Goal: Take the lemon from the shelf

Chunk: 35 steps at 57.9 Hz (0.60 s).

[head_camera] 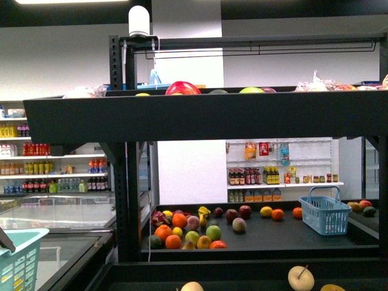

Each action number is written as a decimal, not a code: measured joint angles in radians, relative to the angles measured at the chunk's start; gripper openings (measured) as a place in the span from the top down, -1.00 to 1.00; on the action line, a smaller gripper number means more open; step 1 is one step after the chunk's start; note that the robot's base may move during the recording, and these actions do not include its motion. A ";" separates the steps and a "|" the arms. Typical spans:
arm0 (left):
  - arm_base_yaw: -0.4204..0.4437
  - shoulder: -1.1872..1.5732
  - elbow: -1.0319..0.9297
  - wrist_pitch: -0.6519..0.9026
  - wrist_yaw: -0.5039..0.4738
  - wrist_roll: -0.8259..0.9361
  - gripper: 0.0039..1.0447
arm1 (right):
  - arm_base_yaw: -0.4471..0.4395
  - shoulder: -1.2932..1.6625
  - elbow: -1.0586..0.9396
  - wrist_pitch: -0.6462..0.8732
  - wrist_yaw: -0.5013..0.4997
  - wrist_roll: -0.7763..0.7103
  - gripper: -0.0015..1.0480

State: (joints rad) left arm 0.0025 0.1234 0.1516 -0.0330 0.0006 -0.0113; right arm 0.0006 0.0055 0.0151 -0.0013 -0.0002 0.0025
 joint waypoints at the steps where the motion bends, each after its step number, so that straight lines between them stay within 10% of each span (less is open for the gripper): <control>1: 0.000 -0.003 -0.006 0.002 0.000 0.000 0.96 | 0.000 0.000 0.000 0.000 0.000 0.000 -0.86; 35: 0.000 -0.097 -0.119 0.027 0.000 0.000 0.96 | 0.000 0.000 0.000 0.000 0.000 0.000 -0.86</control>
State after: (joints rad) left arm 0.0025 0.0261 0.0330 -0.0055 0.0006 -0.0109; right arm 0.0006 0.0055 0.0151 -0.0013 -0.0002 0.0025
